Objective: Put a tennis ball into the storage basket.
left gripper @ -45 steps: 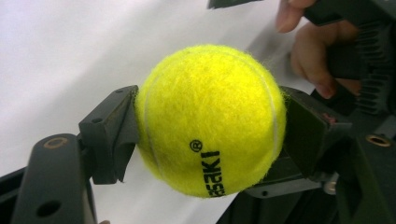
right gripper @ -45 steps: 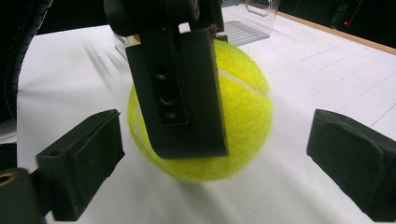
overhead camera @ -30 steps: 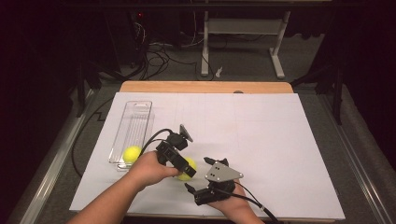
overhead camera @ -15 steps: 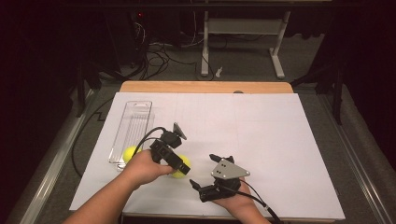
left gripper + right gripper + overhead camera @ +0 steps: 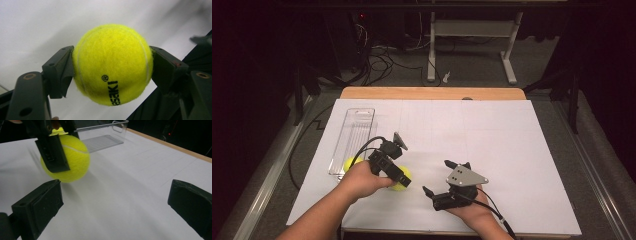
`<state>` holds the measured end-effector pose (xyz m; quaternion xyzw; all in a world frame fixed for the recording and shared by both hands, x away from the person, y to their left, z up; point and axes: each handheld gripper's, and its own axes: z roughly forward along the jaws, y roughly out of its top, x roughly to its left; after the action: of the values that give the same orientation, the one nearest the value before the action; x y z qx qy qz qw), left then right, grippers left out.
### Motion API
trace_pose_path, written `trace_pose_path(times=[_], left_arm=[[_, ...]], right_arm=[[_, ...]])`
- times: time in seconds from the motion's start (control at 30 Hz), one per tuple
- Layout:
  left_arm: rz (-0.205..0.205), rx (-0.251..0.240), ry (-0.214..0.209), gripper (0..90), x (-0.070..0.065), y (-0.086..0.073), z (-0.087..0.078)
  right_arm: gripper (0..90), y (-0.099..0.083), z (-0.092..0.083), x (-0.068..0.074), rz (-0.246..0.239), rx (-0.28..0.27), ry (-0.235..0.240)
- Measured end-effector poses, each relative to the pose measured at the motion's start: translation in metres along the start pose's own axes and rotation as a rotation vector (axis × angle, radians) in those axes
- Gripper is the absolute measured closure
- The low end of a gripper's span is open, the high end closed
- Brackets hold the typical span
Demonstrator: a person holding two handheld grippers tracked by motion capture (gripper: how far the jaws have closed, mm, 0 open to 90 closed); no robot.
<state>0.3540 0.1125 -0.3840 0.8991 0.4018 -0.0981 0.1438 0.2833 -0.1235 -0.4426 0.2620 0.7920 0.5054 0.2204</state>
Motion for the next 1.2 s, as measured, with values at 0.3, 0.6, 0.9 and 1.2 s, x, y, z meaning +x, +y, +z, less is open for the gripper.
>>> trace_pose_path(times=[0.3, 0.6, 0.9, 1.2], left_arm=[[-0.003, 0.001, -0.001, 26.5, 0.001, 0.0, 0.0], [-0.009, -0.001, -0.001, 26.5, 0.002, -0.001, -0.001], [-0.02, -0.004, 0.003, 26.5, 0.007, -0.004, -0.003], [-0.026, 0.003, 0.002, 26.5, 0.01, -0.005, -0.004]], right_arm=[[0.3, -0.007, -0.019, -0.018, 0.015, 0.007, -0.06], [0.3, -0.017, -0.039, -0.037, 0.056, 0.001, -0.116], [0.3, -0.027, -0.06, -0.053, 0.082, -0.009, -0.171], [0.3, -0.042, -0.081, -0.065, 0.108, -0.006, -0.222]])
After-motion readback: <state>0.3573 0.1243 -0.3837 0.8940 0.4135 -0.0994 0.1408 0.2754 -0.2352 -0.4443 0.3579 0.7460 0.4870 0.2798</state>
